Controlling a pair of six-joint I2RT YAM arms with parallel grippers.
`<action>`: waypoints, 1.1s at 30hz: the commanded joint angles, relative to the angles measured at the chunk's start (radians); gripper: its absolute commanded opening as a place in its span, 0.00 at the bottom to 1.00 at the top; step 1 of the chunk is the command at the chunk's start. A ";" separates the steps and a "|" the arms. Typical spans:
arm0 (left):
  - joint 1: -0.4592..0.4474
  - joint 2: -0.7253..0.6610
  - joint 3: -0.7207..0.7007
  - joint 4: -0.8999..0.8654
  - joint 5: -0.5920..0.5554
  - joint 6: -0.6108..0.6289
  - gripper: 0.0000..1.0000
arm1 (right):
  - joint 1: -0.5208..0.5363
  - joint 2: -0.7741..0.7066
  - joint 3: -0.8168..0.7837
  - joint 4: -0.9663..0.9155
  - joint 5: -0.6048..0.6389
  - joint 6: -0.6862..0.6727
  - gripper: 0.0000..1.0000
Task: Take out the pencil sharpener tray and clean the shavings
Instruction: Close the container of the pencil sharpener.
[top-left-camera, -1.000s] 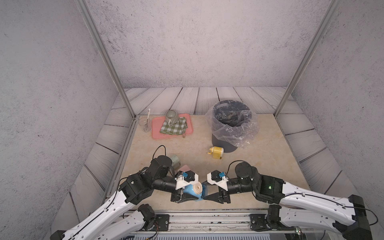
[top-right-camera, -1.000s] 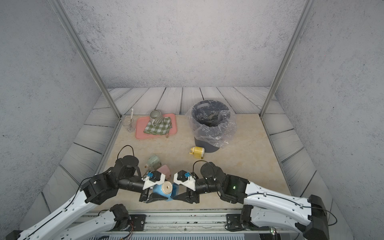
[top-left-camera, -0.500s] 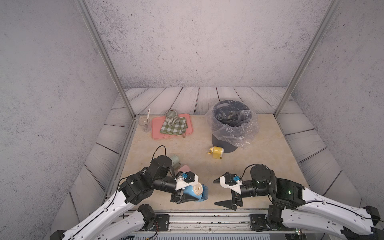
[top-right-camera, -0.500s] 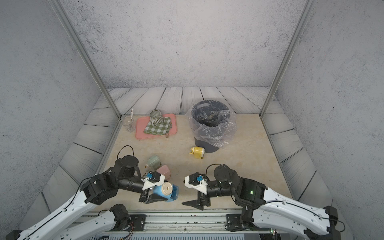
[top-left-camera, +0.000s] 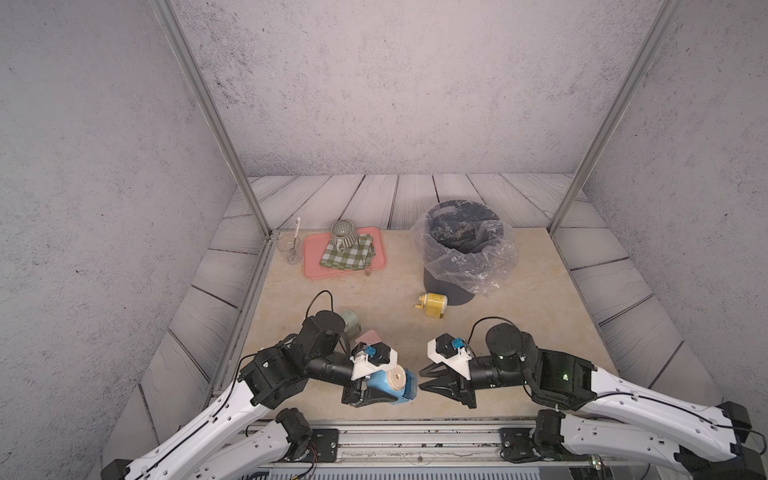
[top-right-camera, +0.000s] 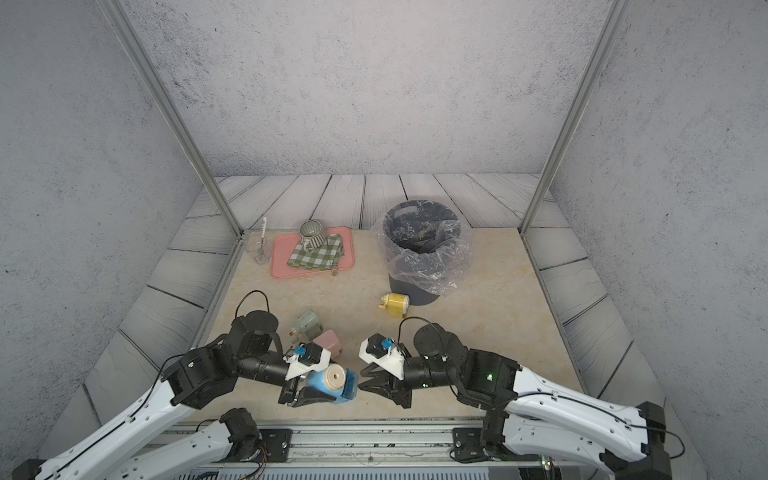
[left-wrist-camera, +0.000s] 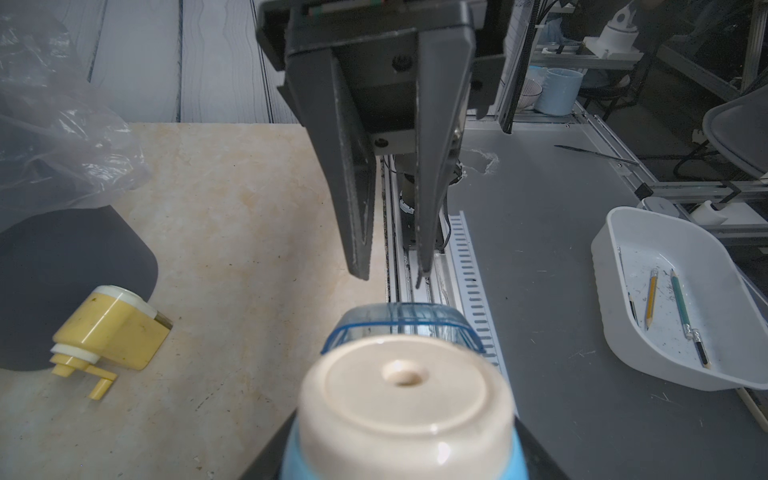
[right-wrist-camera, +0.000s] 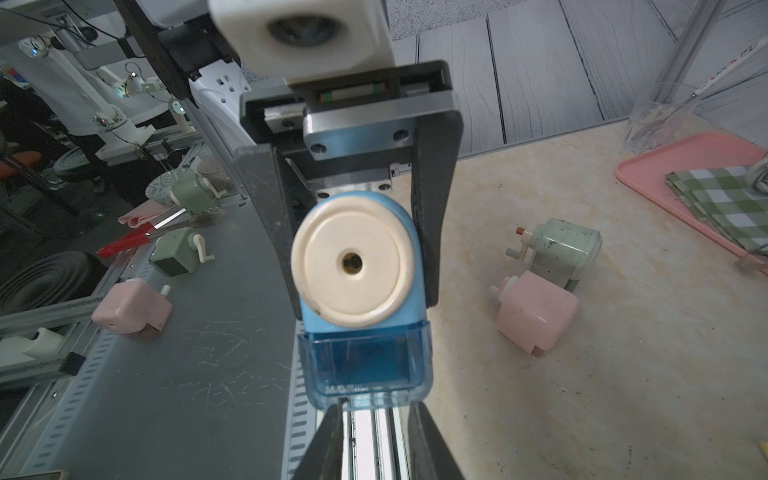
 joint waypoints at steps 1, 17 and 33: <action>-0.002 -0.006 0.021 0.042 0.028 -0.010 0.00 | -0.001 -0.001 0.007 0.026 -0.019 0.027 0.25; -0.002 -0.032 -0.038 0.189 0.055 -0.079 0.00 | 0.001 0.122 0.004 0.066 -0.084 0.065 0.18; -0.002 0.040 0.025 0.040 -0.015 0.000 0.00 | -0.001 -0.115 -0.057 -0.072 0.281 0.064 0.25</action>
